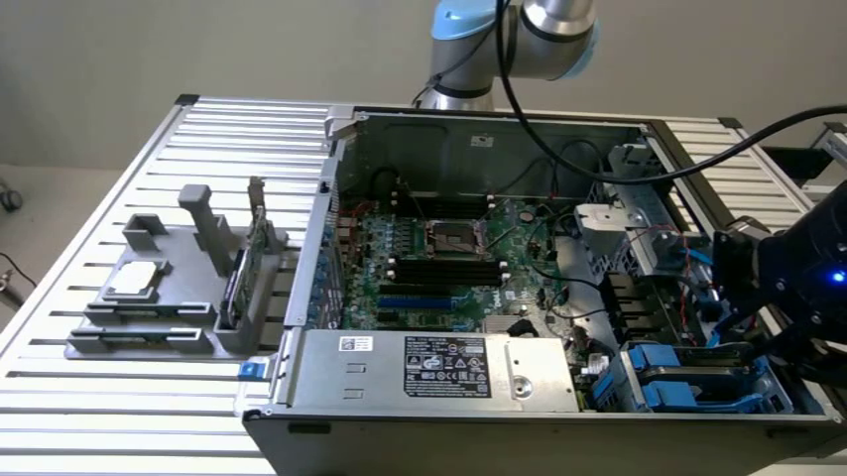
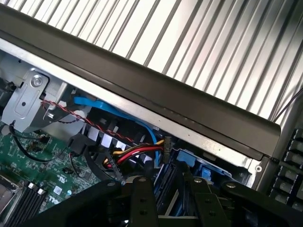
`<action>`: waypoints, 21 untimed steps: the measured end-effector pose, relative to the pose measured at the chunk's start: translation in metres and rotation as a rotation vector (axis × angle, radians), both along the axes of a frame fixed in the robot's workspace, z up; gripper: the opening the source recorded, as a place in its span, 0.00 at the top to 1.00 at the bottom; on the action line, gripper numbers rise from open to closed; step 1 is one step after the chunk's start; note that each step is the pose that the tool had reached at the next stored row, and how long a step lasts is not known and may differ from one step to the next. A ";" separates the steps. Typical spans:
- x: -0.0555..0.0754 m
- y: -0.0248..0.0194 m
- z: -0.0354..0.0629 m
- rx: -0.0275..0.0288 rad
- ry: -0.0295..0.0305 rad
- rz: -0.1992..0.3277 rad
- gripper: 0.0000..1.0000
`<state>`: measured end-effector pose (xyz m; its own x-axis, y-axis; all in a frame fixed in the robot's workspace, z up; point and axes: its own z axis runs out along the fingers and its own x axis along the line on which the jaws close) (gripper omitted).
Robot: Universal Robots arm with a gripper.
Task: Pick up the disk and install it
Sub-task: 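Insert the first disk wire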
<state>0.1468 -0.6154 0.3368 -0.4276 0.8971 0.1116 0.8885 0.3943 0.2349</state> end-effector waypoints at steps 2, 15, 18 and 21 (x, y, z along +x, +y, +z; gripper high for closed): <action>0.001 0.0005 -0.0006 0.0019 0.0007 -0.005 0.67; 0.005 0.0065 -0.0029 0.0099 0.0060 -0.033 0.67; 0.006 0.0081 -0.0031 0.0107 0.0074 -0.038 0.67; 0.007 0.0093 -0.0034 0.0114 0.0096 -0.043 0.67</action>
<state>0.1543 -0.6062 0.3334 -0.3871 0.9134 0.1258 0.9069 0.3526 0.2305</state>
